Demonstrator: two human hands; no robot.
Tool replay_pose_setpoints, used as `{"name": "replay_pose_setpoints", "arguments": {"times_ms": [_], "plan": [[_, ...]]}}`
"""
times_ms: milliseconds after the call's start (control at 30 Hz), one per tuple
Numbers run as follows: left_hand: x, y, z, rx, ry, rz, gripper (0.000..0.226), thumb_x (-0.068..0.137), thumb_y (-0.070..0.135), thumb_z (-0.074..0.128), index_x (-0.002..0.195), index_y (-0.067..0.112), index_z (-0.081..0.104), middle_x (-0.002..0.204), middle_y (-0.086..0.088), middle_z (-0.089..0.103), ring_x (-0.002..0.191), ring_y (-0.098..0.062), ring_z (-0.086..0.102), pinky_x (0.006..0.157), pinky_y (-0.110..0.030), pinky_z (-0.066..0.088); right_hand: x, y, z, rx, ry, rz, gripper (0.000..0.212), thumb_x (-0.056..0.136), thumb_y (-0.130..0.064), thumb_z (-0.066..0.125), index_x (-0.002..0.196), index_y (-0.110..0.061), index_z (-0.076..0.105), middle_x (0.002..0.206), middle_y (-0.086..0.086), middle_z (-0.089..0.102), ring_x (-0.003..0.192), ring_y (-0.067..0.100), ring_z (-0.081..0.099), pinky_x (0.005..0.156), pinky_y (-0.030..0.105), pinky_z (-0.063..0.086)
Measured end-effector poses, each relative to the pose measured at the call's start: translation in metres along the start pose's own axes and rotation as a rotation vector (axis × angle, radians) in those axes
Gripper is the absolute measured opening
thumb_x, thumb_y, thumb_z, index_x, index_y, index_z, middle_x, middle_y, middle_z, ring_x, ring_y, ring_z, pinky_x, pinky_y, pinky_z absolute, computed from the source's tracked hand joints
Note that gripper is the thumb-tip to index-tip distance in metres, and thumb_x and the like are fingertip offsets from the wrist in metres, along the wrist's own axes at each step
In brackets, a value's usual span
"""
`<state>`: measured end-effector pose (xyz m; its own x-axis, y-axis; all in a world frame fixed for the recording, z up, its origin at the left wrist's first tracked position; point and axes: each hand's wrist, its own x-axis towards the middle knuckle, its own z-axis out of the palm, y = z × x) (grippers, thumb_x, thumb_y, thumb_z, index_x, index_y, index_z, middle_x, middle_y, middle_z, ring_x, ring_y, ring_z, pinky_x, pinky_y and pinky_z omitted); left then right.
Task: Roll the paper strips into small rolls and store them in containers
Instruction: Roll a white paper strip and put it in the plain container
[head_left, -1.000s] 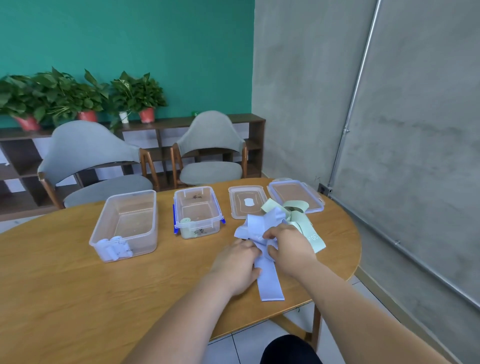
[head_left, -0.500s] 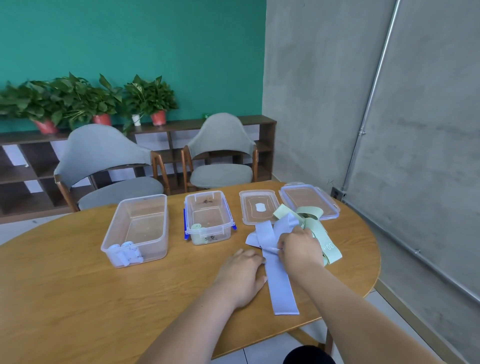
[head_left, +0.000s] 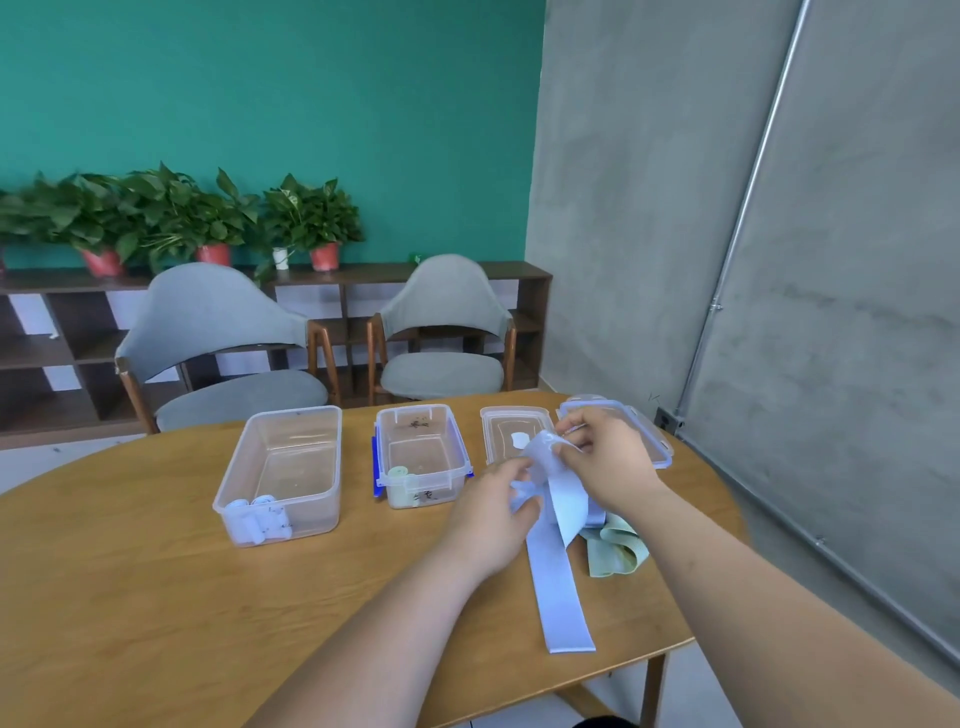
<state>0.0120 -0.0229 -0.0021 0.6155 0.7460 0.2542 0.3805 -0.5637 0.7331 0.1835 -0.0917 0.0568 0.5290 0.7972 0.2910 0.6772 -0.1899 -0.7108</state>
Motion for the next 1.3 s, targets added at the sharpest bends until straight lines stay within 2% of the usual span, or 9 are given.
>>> {"name": "replay_pose_setpoints", "arguments": {"times_ms": [400,500,600,700,833,933,1033,1200,1300], "plan": [[0.007,0.047,-0.041,-0.376,0.171,0.013,0.045,0.097,0.021,0.073,0.140,0.028,0.060,0.110,0.012,0.070,0.089,-0.002,0.065,0.084,-0.016,0.052,-0.014,-0.057,-0.022,0.216,-0.018,-0.211,0.043,0.077,0.008,0.075,0.101,-0.028,0.076,0.096,-0.011,0.077,0.095,0.005,0.072,0.086,0.023,0.057],[0.011,0.050,-0.054,-0.343,0.175,-0.001,0.049,0.097,0.019,0.073,0.142,0.028,0.057,0.111,0.009,0.067,0.084,-0.002,0.060,0.079,-0.013,0.048,-0.010,-0.069,-0.030,0.120,0.053,-0.238,0.048,0.077,0.014,0.063,0.098,-0.028,0.076,0.095,-0.015,0.076,0.092,-0.001,0.069,0.078,0.006,0.049],[0.014,0.050,-0.065,-0.330,0.186,-0.018,0.051,0.096,0.021,0.073,0.144,0.029,0.056,0.110,0.011,0.065,0.081,-0.002,0.061,0.080,-0.022,0.054,-0.004,-0.081,-0.038,-0.012,0.126,-0.259,0.047,0.077,0.012,0.055,0.096,-0.026,0.076,0.091,-0.015,0.073,0.089,0.006,0.069,0.072,-0.001,0.042],[0.016,0.047,-0.072,-0.284,0.194,-0.033,0.052,0.096,0.025,0.073,0.144,0.032,0.055,0.112,0.012,0.064,0.084,-0.007,0.061,0.085,-0.033,0.058,0.004,-0.088,-0.048,-0.032,0.180,-0.272,0.048,0.079,0.012,0.054,0.102,-0.023,0.076,0.096,-0.009,0.073,0.092,0.011,0.068,0.073,-0.001,0.040],[0.015,0.042,-0.074,-0.247,0.165,-0.057,0.051,0.095,0.027,0.073,0.143,0.032,0.055,0.113,0.011,0.062,0.084,-0.007,0.059,0.085,-0.032,0.056,0.009,-0.088,-0.057,-0.020,0.212,-0.255,0.045,0.080,0.008,0.057,0.103,-0.025,0.076,0.101,-0.006,0.073,0.091,0.011,0.067,0.083,0.018,0.051],[0.014,0.039,-0.071,-0.256,0.138,-0.083,0.052,0.093,0.030,0.076,0.141,0.035,0.056,0.113,0.012,0.060,0.085,-0.009,0.058,0.075,-0.032,0.055,0.010,-0.094,-0.061,0.024,0.230,-0.254,0.043,0.082,0.008,0.060,0.101,-0.027,0.075,0.102,-0.010,0.070,0.088,-0.005,0.062,0.073,0.000,0.042],[0.016,0.039,-0.068,-0.247,0.149,-0.085,0.046,0.091,0.029,0.076,0.134,0.037,0.060,0.111,0.014,0.060,0.083,-0.010,0.060,0.066,-0.034,0.053,0.011,-0.101,-0.064,0.118,0.273,-0.259,0.044,0.082,0.009,0.060,0.103,-0.026,0.076,0.104,-0.012,0.069,0.086,-0.008,0.063,0.070,-0.002,0.042],[0.015,0.044,-0.059,-0.139,0.130,0.030,0.017,0.090,0.032,0.076,0.105,0.032,0.067,0.096,0.011,0.067,0.079,-0.010,0.061,0.081,-0.034,0.057,0.017,-0.106,-0.065,0.210,0.272,-0.229,0.039,0.081,0.005,0.067,0.099,-0.028,0.076,0.099,-0.015,0.073,0.084,-0.007,0.065,0.067,0.002,0.044],[0.007,0.036,-0.046,0.037,0.013,0.021,0.017,0.090,0.035,0.076,0.102,0.031,0.063,0.098,0.012,0.067,0.088,-0.011,0.064,0.084,-0.035,0.057,0.017,-0.103,-0.060,0.264,0.283,-0.186,0.036,0.081,0.001,0.067,0.098,-0.029,0.077,0.094,-0.017,0.074,0.084,-0.007,0.066,0.065,0.003,0.045]]}}
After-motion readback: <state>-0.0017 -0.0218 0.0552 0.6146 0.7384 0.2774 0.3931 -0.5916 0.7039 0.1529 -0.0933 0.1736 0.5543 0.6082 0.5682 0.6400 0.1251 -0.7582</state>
